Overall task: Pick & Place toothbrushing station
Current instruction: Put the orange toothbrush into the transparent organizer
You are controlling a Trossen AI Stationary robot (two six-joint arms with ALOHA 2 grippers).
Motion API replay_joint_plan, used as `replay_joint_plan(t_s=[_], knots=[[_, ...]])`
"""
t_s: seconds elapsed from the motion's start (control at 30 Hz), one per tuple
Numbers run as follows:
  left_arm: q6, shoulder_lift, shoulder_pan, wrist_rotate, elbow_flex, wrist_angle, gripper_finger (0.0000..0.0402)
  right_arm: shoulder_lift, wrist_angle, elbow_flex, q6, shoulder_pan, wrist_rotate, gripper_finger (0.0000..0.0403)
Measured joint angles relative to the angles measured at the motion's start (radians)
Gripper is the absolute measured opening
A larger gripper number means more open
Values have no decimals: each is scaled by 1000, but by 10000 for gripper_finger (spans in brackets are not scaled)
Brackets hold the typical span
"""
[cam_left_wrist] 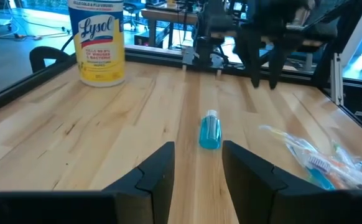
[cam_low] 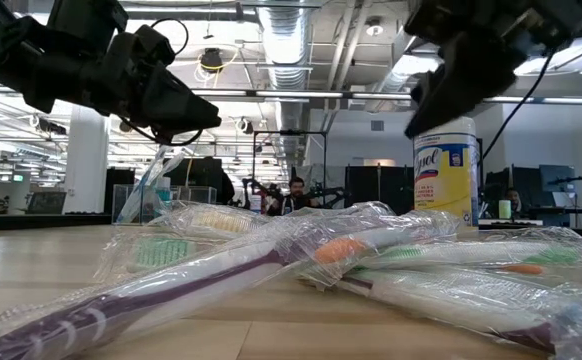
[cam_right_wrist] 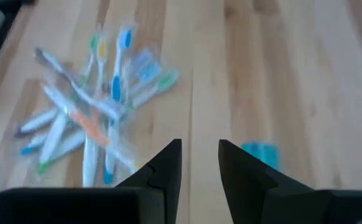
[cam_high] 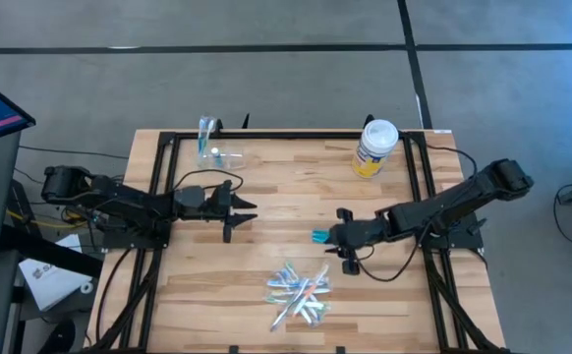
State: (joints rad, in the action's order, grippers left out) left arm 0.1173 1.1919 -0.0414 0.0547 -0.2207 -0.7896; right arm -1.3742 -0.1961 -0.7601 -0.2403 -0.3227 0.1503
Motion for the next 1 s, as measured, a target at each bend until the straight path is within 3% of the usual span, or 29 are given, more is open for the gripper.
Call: replay_joint_plan(t_s=[0.43, 0.7, 1.0], knots=[[0, 0, 0, 0, 0, -4, 129, -183, 23, -1, -75, -32, -79, 97], [0, 0, 0, 0, 0, -4, 129, -218, 22, -1, -128, -2, -181, 97], [5, 0, 0, 0, 0, -4, 129, -218, 30, -2, -146, -2, -204, 97]])
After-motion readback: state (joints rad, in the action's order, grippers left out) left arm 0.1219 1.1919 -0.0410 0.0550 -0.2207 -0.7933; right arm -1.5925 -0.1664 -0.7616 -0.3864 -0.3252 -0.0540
